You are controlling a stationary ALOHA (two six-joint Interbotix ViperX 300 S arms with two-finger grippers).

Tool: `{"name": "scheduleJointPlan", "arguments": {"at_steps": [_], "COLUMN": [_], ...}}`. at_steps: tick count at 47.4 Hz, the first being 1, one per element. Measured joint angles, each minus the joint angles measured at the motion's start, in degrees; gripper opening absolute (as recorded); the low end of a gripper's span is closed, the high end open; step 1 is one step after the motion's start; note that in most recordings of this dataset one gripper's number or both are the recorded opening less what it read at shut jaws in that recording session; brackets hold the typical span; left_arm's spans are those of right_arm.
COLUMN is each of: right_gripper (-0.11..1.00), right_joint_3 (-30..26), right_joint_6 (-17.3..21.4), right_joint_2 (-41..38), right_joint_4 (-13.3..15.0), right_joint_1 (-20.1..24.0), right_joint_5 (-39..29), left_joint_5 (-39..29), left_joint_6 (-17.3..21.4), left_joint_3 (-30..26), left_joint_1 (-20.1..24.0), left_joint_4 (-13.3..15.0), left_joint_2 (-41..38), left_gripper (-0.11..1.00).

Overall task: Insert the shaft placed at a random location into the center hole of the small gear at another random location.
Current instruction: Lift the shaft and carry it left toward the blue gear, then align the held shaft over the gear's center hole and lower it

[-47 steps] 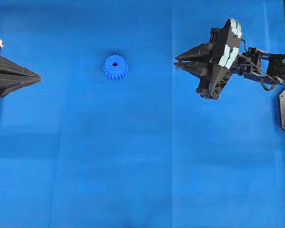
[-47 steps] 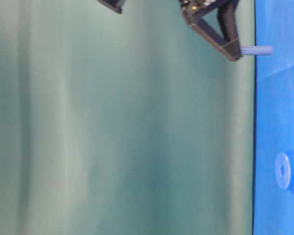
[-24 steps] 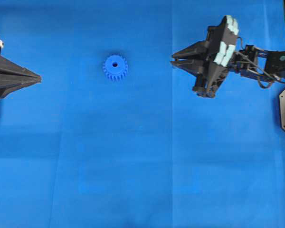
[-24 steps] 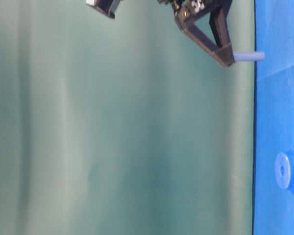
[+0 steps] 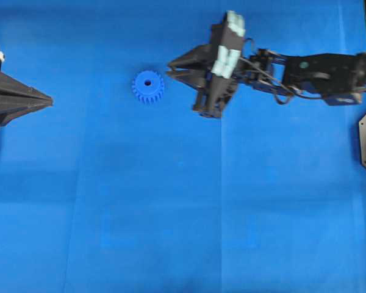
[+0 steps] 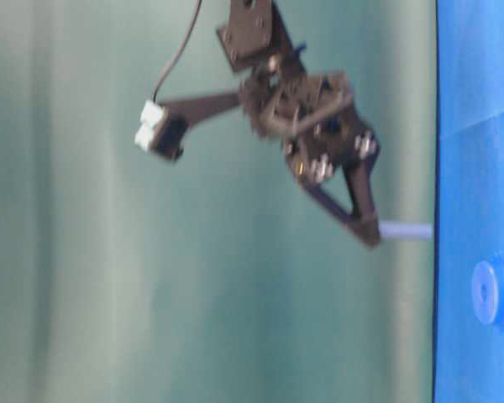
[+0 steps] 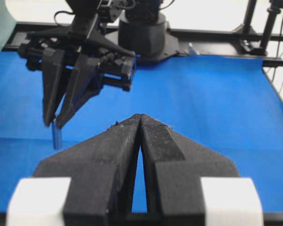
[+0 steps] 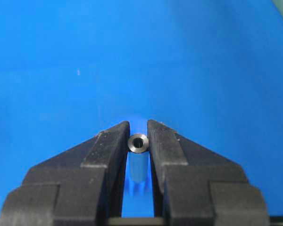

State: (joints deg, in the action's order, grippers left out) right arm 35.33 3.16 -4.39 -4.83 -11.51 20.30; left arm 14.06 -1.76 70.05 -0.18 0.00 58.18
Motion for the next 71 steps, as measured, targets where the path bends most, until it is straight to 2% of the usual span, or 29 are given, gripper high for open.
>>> {"name": "scheduleJointPlan", "arguments": {"at_steps": [10, 18, 41, 54, 71], "right_gripper": [0.03, 0.03, 0.03, 0.03, 0.03], "right_joint_3": [-6.86, -9.49, -9.93, -10.11, -10.20], "right_joint_6": [0.00, 0.00, 0.00, 0.26, 0.18], "right_joint_2": [-3.87, -5.27, -8.96, -12.48, -12.83], "right_joint_4": [1.05, 1.49, 1.41, -0.09, -0.35], "right_joint_1": [0.26, 0.26, 0.35, 0.35, 0.35], "right_joint_5": [-3.43, -4.31, -3.16, -1.41, -0.88], "left_joint_5": [0.00, 0.00, 0.00, 0.00, 0.00], "left_joint_6": [0.00, -0.09, 0.00, 0.00, -0.09], "left_joint_3": [0.00, 0.00, 0.00, 0.00, 0.00], "left_joint_1": [0.00, 0.00, 0.00, 0.00, -0.09], "left_joint_4": [0.00, 0.00, 0.00, 0.09, 0.00], "left_joint_2": [0.00, 0.00, 0.00, -0.09, 0.00], "left_gripper": [0.00, 0.00, 0.00, 0.00, 0.00]}}
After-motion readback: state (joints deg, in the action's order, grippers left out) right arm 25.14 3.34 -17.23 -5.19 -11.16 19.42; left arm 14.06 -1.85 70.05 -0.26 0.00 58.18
